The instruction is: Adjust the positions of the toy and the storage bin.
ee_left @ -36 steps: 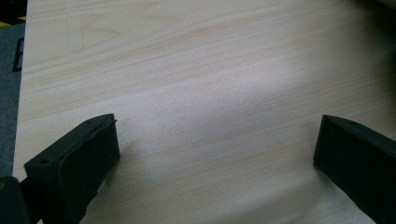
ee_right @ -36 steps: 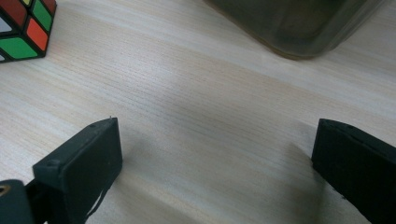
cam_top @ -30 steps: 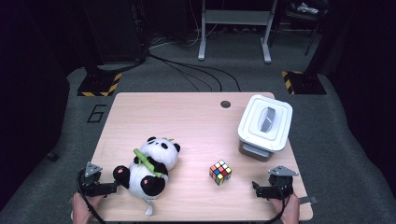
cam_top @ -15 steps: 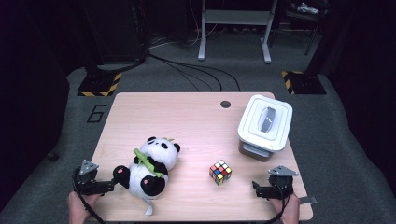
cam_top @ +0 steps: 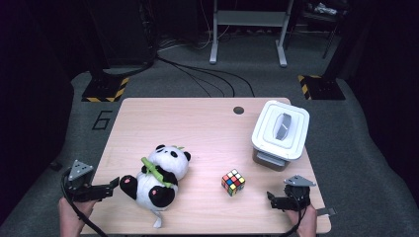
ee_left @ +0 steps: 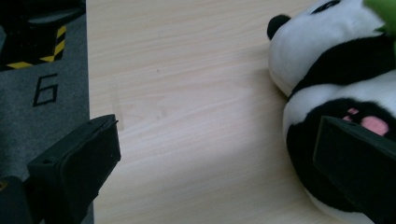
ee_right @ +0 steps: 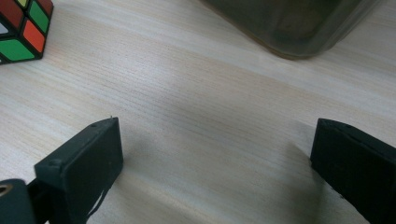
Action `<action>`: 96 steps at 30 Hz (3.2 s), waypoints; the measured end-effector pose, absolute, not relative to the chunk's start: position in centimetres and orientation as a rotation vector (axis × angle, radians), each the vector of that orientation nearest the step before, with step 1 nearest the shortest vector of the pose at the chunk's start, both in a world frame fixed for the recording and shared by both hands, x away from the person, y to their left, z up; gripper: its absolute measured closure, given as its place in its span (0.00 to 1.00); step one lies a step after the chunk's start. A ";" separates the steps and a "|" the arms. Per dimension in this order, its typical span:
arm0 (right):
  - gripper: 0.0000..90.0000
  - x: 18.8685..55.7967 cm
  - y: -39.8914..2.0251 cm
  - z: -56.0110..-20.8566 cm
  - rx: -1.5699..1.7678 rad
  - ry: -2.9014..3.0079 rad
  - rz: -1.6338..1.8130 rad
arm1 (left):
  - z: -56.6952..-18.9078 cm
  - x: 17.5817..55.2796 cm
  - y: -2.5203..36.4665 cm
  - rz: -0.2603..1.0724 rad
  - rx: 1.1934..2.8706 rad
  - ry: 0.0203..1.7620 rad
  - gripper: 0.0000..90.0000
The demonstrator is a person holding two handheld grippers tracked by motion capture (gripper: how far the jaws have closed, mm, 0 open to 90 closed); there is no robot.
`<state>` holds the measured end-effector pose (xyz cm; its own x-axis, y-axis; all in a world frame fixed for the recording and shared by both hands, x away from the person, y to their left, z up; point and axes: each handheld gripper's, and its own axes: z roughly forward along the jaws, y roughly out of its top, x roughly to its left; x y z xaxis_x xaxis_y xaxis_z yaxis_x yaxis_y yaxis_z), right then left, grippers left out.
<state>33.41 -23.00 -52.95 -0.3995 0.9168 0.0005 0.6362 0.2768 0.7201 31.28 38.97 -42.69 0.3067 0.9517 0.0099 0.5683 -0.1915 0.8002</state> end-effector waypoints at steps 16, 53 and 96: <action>0.02 33.4 -23.0 -52.9 1.403 2.125 0.899 | -42.4 30.9 35.6 0.481 1.923 1.210 0.07; 0.03 33.4 -23.0 -52.9 1.419 2.112 0.898 | -41.1 42.8 35.5 0.416 2.144 1.007 0.71; 0.03 33.4 -23.0 -52.9 1.420 2.111 0.899 | -44.4 37.8 30.5 0.378 1.885 1.193 0.61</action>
